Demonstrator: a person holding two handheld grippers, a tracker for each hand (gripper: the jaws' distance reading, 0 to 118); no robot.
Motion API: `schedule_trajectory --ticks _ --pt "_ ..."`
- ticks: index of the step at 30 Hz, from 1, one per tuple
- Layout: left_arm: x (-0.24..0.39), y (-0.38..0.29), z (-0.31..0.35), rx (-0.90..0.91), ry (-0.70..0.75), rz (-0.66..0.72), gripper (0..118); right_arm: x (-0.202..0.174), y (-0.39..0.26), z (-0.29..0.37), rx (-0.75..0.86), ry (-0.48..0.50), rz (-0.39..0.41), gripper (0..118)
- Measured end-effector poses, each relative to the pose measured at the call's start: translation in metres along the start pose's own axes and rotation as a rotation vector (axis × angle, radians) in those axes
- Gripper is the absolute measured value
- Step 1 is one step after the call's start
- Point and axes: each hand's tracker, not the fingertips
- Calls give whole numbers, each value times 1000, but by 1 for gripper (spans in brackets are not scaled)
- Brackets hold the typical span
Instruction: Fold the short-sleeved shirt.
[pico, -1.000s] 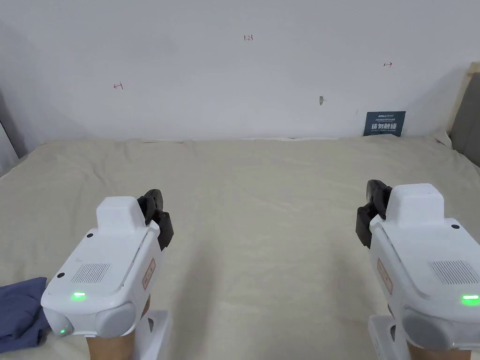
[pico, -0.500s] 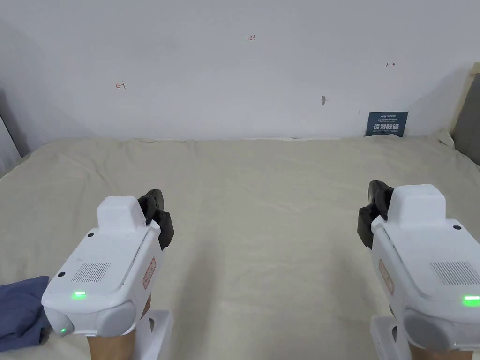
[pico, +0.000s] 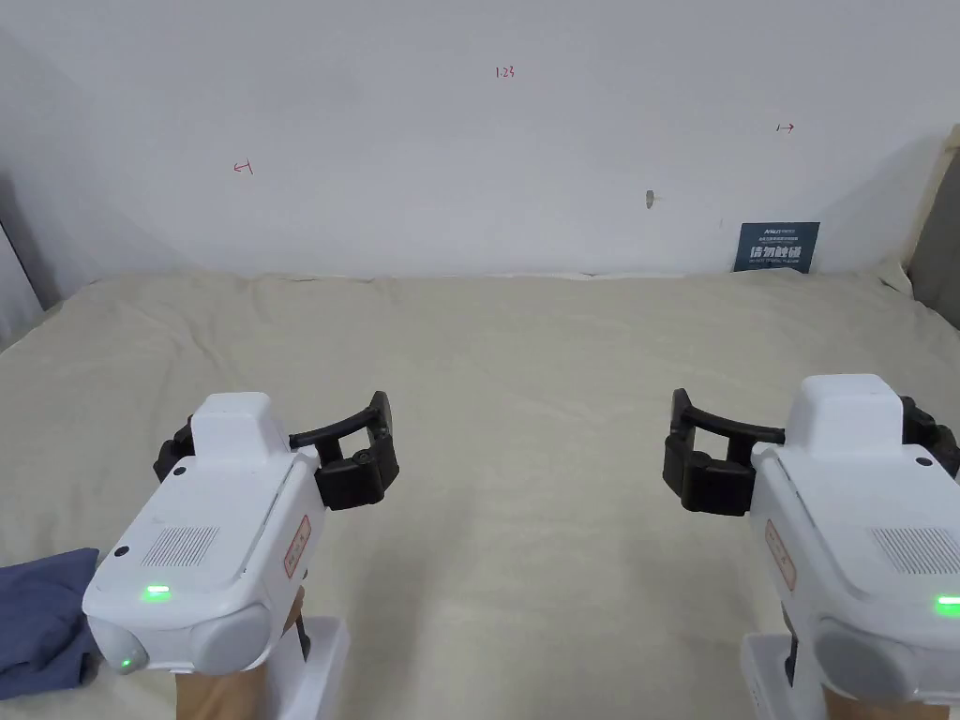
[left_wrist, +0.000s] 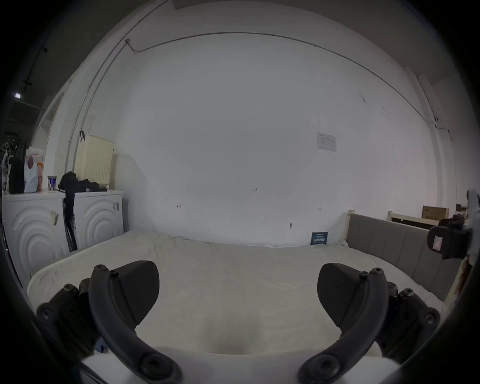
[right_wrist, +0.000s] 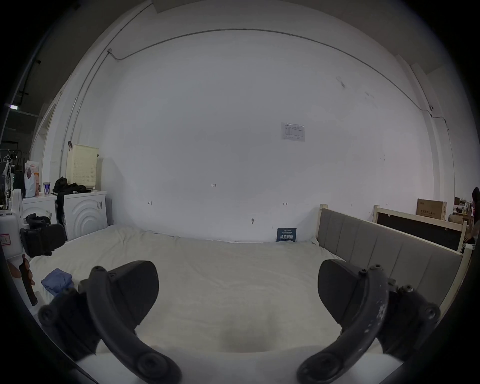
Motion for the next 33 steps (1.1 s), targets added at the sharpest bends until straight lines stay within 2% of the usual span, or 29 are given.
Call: schedule_trajectory --ticks 33 --pt "7 6 3 -9 -3 -29 118 -3 -1 -3 8 5 2 118"
